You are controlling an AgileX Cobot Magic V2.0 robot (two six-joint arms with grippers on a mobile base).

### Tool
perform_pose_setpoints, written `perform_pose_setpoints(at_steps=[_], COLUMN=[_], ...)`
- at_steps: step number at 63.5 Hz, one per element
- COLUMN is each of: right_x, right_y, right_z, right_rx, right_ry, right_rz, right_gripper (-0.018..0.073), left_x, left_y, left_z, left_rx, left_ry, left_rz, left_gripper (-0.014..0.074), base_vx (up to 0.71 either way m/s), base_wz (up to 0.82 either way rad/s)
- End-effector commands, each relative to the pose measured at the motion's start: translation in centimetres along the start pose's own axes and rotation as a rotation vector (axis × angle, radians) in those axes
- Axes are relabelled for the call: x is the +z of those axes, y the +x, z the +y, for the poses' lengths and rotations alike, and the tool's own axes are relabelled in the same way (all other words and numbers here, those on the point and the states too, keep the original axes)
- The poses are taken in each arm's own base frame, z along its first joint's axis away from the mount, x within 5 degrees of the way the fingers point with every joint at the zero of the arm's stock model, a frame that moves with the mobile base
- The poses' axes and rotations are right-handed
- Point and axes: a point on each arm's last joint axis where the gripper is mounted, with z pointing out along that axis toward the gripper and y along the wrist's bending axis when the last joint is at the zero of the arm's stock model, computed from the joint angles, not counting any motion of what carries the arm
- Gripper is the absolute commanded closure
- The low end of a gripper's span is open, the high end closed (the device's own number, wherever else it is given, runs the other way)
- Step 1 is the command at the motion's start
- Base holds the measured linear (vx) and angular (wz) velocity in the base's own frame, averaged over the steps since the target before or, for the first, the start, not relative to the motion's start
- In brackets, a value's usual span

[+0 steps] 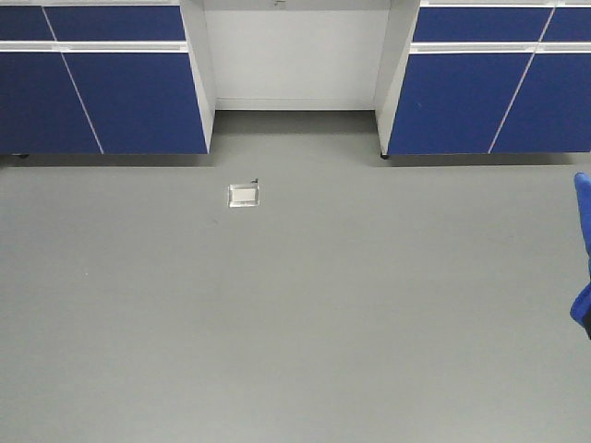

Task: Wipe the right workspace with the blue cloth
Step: 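Drive the base to the other black counter holding the cloth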

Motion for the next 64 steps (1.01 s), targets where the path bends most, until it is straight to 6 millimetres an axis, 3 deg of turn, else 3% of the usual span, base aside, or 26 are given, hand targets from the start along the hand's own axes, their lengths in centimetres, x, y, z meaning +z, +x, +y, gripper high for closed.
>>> perform_pose_setpoints(at_steps=[1, 64], right_x=[-0.05, -0.05], right_y=[-1.15, -1.15], right_z=[0.26, 0.26], right_rx=[-0.016, -0.016], right_ry=[-0.029, -0.029], right_rz=[-0.042, -0.042], right_gripper=[0.0562, 0.0562], left_x=[0.09, 0.09], left_y=[0.19, 0.19], left_z=[-0.07, -0.07], left_rx=[-0.008, -0.008], left_ry=[0.010, 0.010], left_rz=[-0.068, -0.068], left_gripper=[0.0602, 0.0602], base_vx=[0.06, 0.18], base_wz=[-0.10, -0.15])
